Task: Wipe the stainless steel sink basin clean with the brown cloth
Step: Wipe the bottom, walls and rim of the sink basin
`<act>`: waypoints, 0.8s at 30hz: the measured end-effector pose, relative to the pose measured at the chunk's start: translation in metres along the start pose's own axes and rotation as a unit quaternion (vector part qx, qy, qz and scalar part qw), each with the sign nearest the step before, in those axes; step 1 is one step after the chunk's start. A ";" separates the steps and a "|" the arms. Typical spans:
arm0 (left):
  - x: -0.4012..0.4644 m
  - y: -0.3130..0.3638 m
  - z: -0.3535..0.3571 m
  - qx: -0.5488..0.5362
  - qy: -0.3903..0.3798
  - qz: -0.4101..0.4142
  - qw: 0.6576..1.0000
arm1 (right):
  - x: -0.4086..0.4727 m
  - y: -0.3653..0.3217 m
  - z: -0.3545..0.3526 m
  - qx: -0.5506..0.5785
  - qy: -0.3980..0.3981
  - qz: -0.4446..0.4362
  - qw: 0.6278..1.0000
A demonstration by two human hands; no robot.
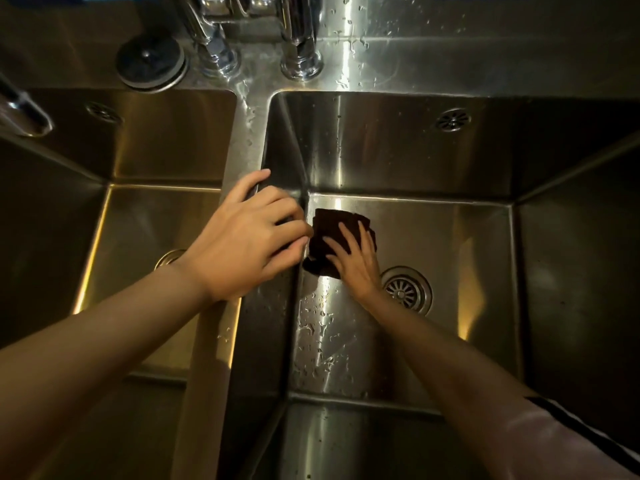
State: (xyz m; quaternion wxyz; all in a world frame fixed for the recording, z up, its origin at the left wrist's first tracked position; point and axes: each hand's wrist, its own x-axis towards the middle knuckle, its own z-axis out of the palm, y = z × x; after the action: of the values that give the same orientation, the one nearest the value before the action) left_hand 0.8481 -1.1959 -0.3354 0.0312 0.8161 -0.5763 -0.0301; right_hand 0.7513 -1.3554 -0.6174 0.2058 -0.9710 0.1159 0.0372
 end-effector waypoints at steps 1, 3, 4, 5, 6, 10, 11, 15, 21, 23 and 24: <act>0.000 0.000 0.000 0.001 0.000 0.000 1.000 | 0.005 0.002 -0.002 0.007 0.001 -0.007 1.000; -0.001 0.000 0.000 0.004 0.000 -0.001 1.000 | 0.028 0.002 -0.008 0.027 0.007 -0.015 0.999; -0.001 0.000 0.000 0.007 -0.001 -0.001 1.000 | 0.042 0.000 -0.012 0.033 0.006 -0.017 0.999; -0.001 0.000 0.000 0.009 -0.003 -0.001 1.000 | 0.053 -0.002 -0.014 0.032 0.007 -0.020 0.999; 0.000 0.000 0.000 0.011 -0.004 0.001 1.000 | 0.061 -0.003 -0.015 0.025 0.006 -0.019 0.999; 0.001 0.001 -0.001 0.003 -0.002 0.002 1.000 | 0.027 -0.008 -0.010 0.013 0.031 -0.020 0.999; 0.001 0.001 -0.002 0.001 -0.001 0.001 1.000 | 0.008 -0.009 -0.007 0.009 0.042 -0.032 0.999; 0.002 0.002 -0.004 -0.006 -0.001 0.000 1.000 | -0.002 -0.002 -0.006 0.038 0.014 -0.053 0.998; 0.001 0.002 -0.004 0.003 -0.010 0.000 1.000 | 0.048 -0.012 -0.013 0.051 -0.007 -0.041 0.998; 0.001 0.002 -0.004 0.003 -0.012 -0.002 1.000 | 0.026 -0.013 -0.010 0.045 0.007 -0.050 0.998; 0.001 0.003 -0.005 0.004 -0.012 -0.002 1.000 | 0.009 -0.013 -0.007 0.034 0.019 -0.065 0.997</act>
State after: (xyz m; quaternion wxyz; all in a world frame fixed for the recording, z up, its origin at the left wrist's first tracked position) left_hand 0.8465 -1.1979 -0.3305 0.0212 0.8170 -0.5750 -0.0374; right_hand 0.7632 -1.3488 -0.6065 0.2386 -0.9694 0.0581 0.0012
